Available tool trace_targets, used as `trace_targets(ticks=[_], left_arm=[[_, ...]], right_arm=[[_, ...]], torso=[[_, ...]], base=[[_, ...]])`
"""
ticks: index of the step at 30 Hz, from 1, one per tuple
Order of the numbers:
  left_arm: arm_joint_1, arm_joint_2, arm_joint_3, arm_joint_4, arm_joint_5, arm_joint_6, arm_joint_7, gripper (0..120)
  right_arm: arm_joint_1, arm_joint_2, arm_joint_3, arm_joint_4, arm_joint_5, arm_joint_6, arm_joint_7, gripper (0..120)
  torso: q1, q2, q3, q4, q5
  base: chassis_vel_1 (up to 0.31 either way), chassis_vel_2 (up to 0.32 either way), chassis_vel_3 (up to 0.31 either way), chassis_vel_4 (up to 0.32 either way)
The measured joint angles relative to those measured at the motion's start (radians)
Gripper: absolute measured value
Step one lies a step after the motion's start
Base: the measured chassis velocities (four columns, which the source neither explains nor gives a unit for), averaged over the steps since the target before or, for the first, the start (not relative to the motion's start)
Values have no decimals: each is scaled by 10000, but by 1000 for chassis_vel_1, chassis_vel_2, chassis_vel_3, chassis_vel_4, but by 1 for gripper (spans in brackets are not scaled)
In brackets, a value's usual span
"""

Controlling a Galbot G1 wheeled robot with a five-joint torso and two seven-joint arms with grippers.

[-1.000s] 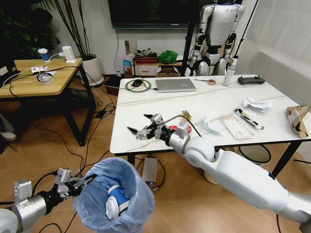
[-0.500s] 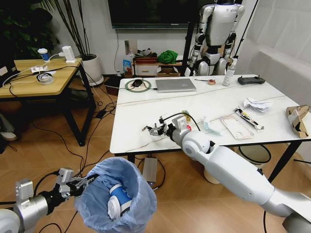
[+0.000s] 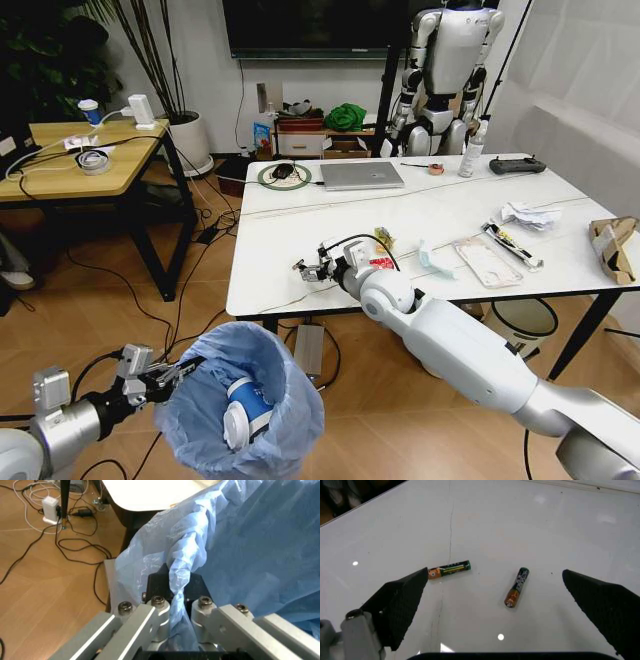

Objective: Pick up the trash bin and place the trash from the table into it.

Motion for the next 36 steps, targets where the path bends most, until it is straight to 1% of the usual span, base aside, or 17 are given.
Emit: trace_targets(ticks=[4, 13, 16, 18, 19, 22, 25, 26, 27, 28, 30, 32, 33, 35, 36], left_arm=[[-29, 1, 21, 33, -2, 0, 0, 0], [-70, 7, 35, 44, -37, 3, -3, 0], [-74, 3, 44, 65, -37, 6, -4, 0], [-89, 21, 46, 77, -58, 6, -4, 0], [-94, 24, 46, 82, -63, 7, -4, 0], [-95, 24, 47, 86, -65, 7, -4, 0], [-93, 24, 47, 90, -69, 7, -4, 0], [-90, 24, 47, 90, -70, 7, -4, 0], [-86, 25, 46, 89, -72, 7, -4, 0], [-86, 25, 46, 89, -72, 7, -4, 0], [-76, 26, 42, 89, -75, 7, 0, 0], [-74, 28, 34, 89, -78, 7, 1, 0], [-74, 28, 34, 89, -78, 7, 1, 0], [-72, 29, 21, 82, -86, 7, 6, 0], [-69, 29, 18, 75, -88, 7, 8, 0]], right_arm=[[40, 78, -29, -46, 9, -161, 49, 98], [65, 83, -62, -382, -11, -79, -30, 98], [74, 67, -47, -496, -19, 3, -219, 95], [80, 65, -3, -559, -5, 71, -504, 87], [80, 62, 3, -578, 0, 94, -555, 81], [80, 54, 9, -606, 7, 111, -583, 73], [74, 25, 15, -647, 13, 123, -629, 60], [68, 17, 15, -649, 13, 123, -635, 58], [58, 9, 15, -649, 14, 123, -637, 52], [58, 9, 15, -649, 14, 123, -637, 52], [34, -9, 17, -648, 17, 123, -639, 43], [9, -40, 18, -634, 18, 123, -641, 36], [9, -40, 18, -634, 18, 123, -641, 36], [-46, -98, 21, -587, 17, 125, -643, 25], [-67, -115, 23, -569, 17, 126, -643, 22]], torso=[[0, 0, 0, 1, 1], [0, 0, 0, 0, 3], [0, 0, 0, 0, 3], [0, 0, 0, 0, 3], [0, 0, 0, 0, 3], [0, 0, 0, 0, 2], [0, 0, 0, 0, 3], [0, 0, 0, 0, 2], [0, 0, 0, 0, 2], [0, 0, 0, 0, 2], [0, 0, 0, 1, 3], [0, 0, 0, 1, 3], [0, 0, 0, 1, 3], [-1, 1, -2, 1, 3], [-1, 1, -2, 1, 3]], base=[[0, 0, 0, 0], [0, 0, 0, 0], [0, 0, 0, 0], [0, 0, 0, 0], [0, 0, 0, 0], [0, 0, 0, 0], [0, 0, 0, 0], [0, 0, 0, 0], [0, 0, 0, 0], [0, 0, 0, 0], [0, 0, 0, 0], [0, 0, 0, 0], [0, 0, 0, 0], [0, 0, 0, 0], [0, 0, 0, 0]])
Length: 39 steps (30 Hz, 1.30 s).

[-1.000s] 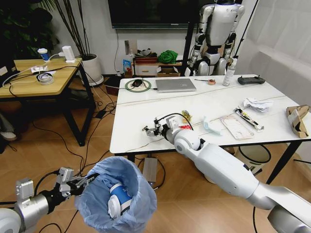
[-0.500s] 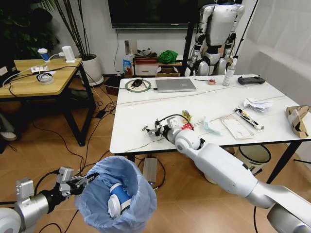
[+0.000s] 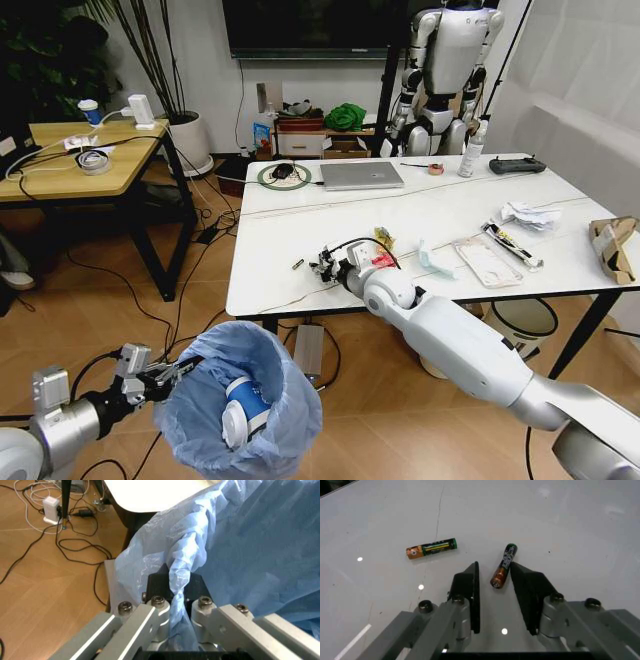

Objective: Pick up the trash bin and place the trash from the table into it.

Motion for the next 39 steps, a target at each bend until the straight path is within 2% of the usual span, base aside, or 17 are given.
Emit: trace_targets(ticks=[3, 7, 12, 18, 21, 22, 26, 29, 30, 32, 36, 39], left_arm=[[3, 0, -2, -7, -2, 0, 2, 0], [-4, -4, 9, -17, -1, 0, 2, 0], [-10, -8, 27, -30, -1, 0, 2, 0], [-23, -38, 90, -82, 0, 0, -11, 0], [-19, -43, 107, -127, -10, 0, -25, 0], [-19, -43, 107, -127, -10, 0, -25, 0], [-15, -41, 108, -213, -78, 19, -71, 0], [-15, -41, 96, -245, -104, 27, -107, 0], [-15, -41, 96, -245, -104, 27, -107, 0], [-9, -43, 76, -255, -119, 30, -116, 0], [-20, -48, 66, -261, -133, 35, -162, 0], [-37, -46, 67, -279, -151, 43, -212, 0]], right_arm=[[-16, -59, 9, 33, -4, -2, 1, 8], [-17, -145, 10, 82, -4, -3, 0, 0], [-20, -207, 18, 121, 48, 92, -22, 0], [113, -504, 72, 458, 476, 1325, -975, 0], [300, -951, -13, 1331, 1092, 2208, -2038, 0], [300, -951, -13, 1331, 1092, 2208, -2038, 0], [520, -1412, -493, 2495, 1644, 3831, -4315, 0], [546, -1701, -981, 3067, 1658, 4716, -5931, 0], [546, -1701, -981, 3067, 1658, 4716, -5931, 0], [485, -1884, -1349, 3276, 1643, 5424, -7195, 0], [449, -2020, -1628, 3258, 1459, 5924, -8914, 0], [517, -2067, -1723, 3247, 1267, 5953, -9292, 0]], torso=[[0, 0, 0, 0, 0], [0, 0, 0, 0, 0], [0, 0, 1, 0, -1], [1, -1, 3, 1, -3], [0, 0, 2, -3, -1], [0, 0, 2, -3, -1], [0, 0, 2, 1, 0], [0, 0, 2, 1, -1], [0, 0, 2, 1, -1], [0, 0, 1, 0, -1], [0, 0, 1, -2, 0], [0, 0, 2, 0, 0]], base=[[0, 0, 0, 0], [0, 0, 0, 0], [0, 0, 0, 0], [0, 0, 0, 0], [0, 0, 0, 0], [0, 0, 0, 0], [0, 0, 0, 0], [0, 0, 0, 0], [0, 0, 0, 0], [0, 0, 0, 0], [0, 0, 0, 0], [0, 0, 0, 0]])
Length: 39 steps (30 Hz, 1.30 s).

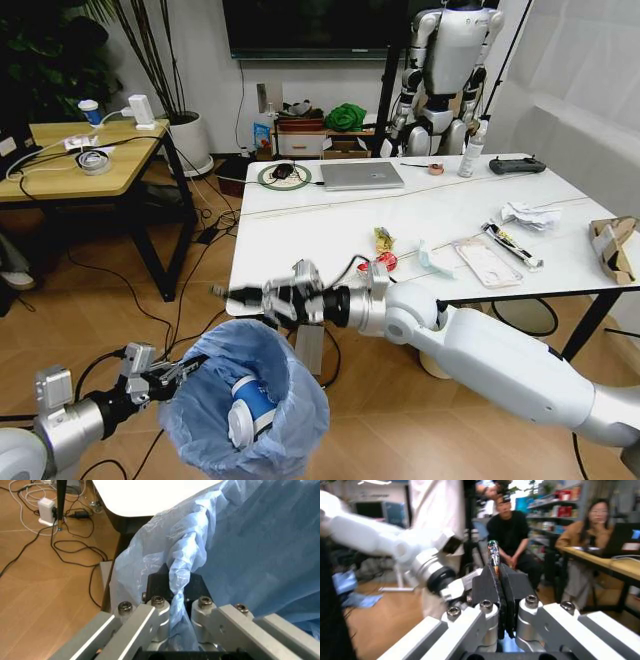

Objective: Pick up the trash bin and place the trash from the table into it.

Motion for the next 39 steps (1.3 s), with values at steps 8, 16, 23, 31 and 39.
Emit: trace_targets(ticks=[8, 16, 23, 31, 39], left_arm=[[-18, 3, -4, -28, -61, 17, -60, 0], [-22, 10, -7, -29, -66, 26, -97, 0], [0, -38, 40, -49, 15, 29, -98, 0], [48, -59, -42, -74, 25, 30, -79, 0], [27, -89, 10, -78, 62, 30, -71, 0]], right_arm=[[-44, -107, -49, -306, -687, 169, -814, 8], [-266, -125, 294, -430, -942, 260, -788, 38], [-82, 363, 574, -207, -1080, -670, 4588, 63], [-104, 1393, 270, -317, -1192, -3369, 10377, 90], [-165, 2858, 316, -894, -138, -5189, 13204, 100]], torso=[[0, 0, 0, 0, -1], [0, 0, 0, -1, -1], [0, 0, 0, 1, -3], [0, 0, 0, -2, -2], [0, 0, 0, 3, -3]], base=[[0, 0, 0, 0], [0, 0, 0, 0], [0, 0, 0, 0], [0, 0, 0, 0], [0, 0, 0, 0]])
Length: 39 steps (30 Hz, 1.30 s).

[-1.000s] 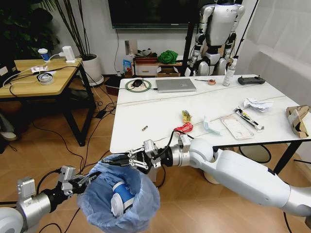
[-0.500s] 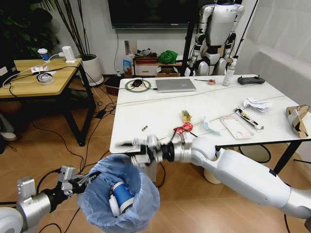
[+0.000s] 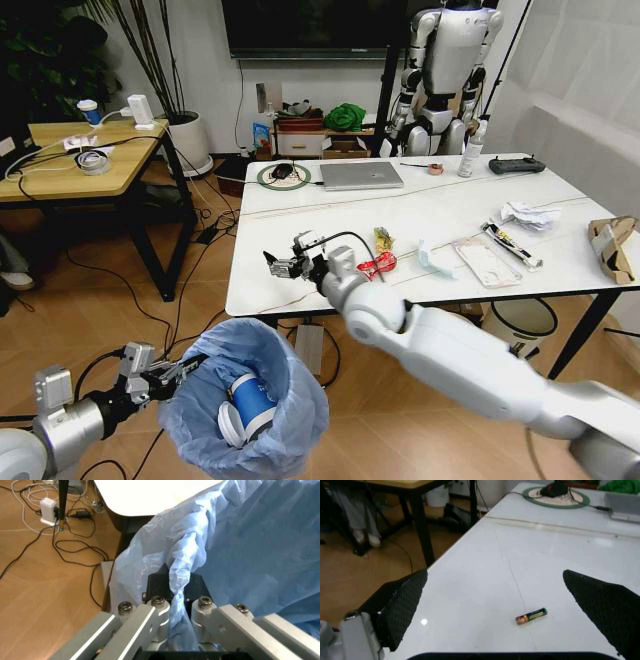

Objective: Pick up the trash bin and place the trash from the table into it.

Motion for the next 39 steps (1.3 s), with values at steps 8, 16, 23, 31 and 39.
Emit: trace_targets(ticks=[8, 16, 23, 31, 39], left_arm=[[79, 26, -106, -15, -11, -4, 57, 0], [65, 32, -145, -15, -33, -14, 83, 0], [30, 24, -88, 18, -34, -19, 82, 0], [25, 21, -93, 48, -35, -29, 85, 0], [11, 12, -87, 69, -38, -36, 94, 0]], right_arm=[[143, 404, 424, -708, 273, -729, 108, 100], [29, 394, 464, -1608, -695, -775, -133, 100], [-68, 391, 454, -2025, -953, -717, -314, 100], [-142, 406, 354, -2163, -1079, -709, -320, 100], [-96, 300, 335, -2265, -1194, -674, -320, 100]], torso=[[0, 0, 0, -3, 0], [0, 0, 0, -4, 3], [0, 0, 0, -4, 3], [0, 0, 0, -3, 3], [0, 0, 0, -4, 0]], base=[[0, 0, 0, 0], [0, 0, 0, 0], [0, 0, 0, 0], [0, 0, 0, 0], [0, 0, 0, 0]])
